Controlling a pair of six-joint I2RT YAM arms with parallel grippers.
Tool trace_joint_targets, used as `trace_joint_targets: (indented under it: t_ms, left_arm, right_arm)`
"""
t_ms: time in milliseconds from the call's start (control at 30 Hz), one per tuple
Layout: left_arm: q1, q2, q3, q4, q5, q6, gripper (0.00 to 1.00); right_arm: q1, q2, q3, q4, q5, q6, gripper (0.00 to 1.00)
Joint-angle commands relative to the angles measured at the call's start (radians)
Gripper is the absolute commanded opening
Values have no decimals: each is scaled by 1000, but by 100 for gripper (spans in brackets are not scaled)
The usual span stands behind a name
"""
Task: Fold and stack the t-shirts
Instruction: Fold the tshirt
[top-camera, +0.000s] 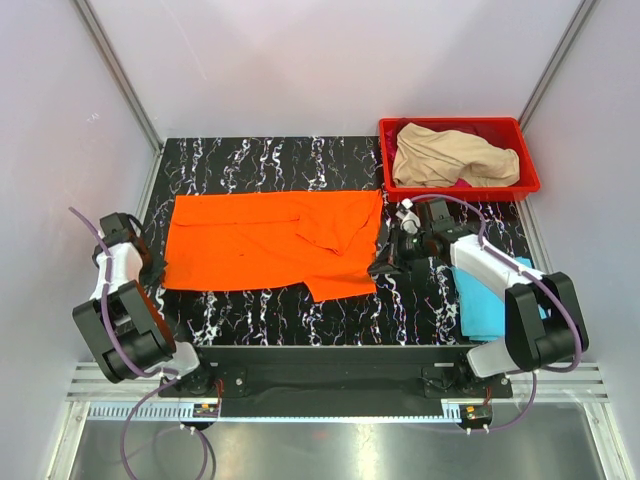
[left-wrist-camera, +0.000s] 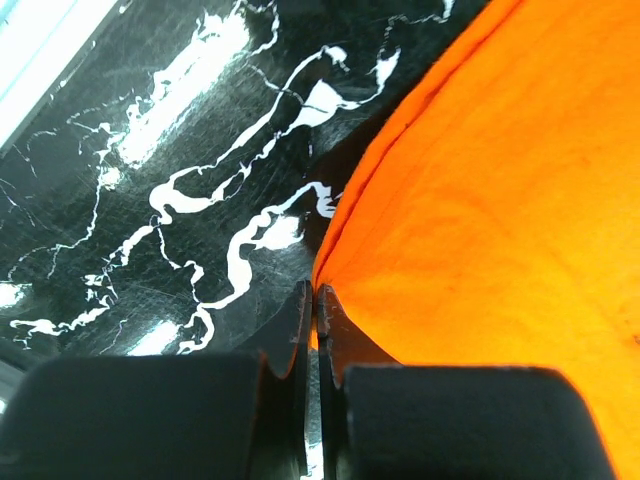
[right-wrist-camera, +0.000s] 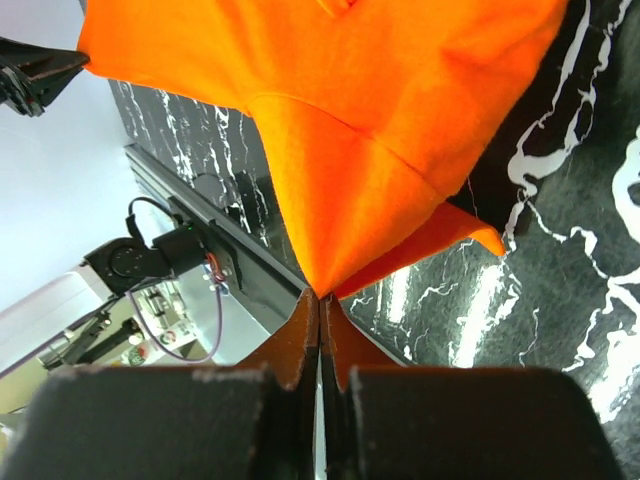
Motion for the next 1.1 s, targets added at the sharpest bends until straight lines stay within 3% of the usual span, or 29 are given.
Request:
trace_joint_targets:
  t_ms: [0,267,467,567,767,967,1067]
  left_arm:
    - [-13,-33,58,5,-24,40,0]
    - [-19,-21,64,28,-3,43,0]
    - [-30,-9,37,45,16,28,0]
    - [-31,-2,40,45,13,34,0]
    - [-33,2,43,42,16,44,0]
    - [-34,13,41,49,25,40,0]
    - [-34,19,40,52,31,38,0]
  right_arm:
    - [-16,-64,-8,26,-35,40,0]
    - [-28,-21,-74,84,-17,52,0]
    - [-28,61,-177,337,25,63,3]
    - [-28,89,-183,426,22,66,8]
    - [-28,94,-190,473,29,61,28]
    - [-28,85,-226,456,37,69,38]
    - [-27,88,-238,457,31,72,38]
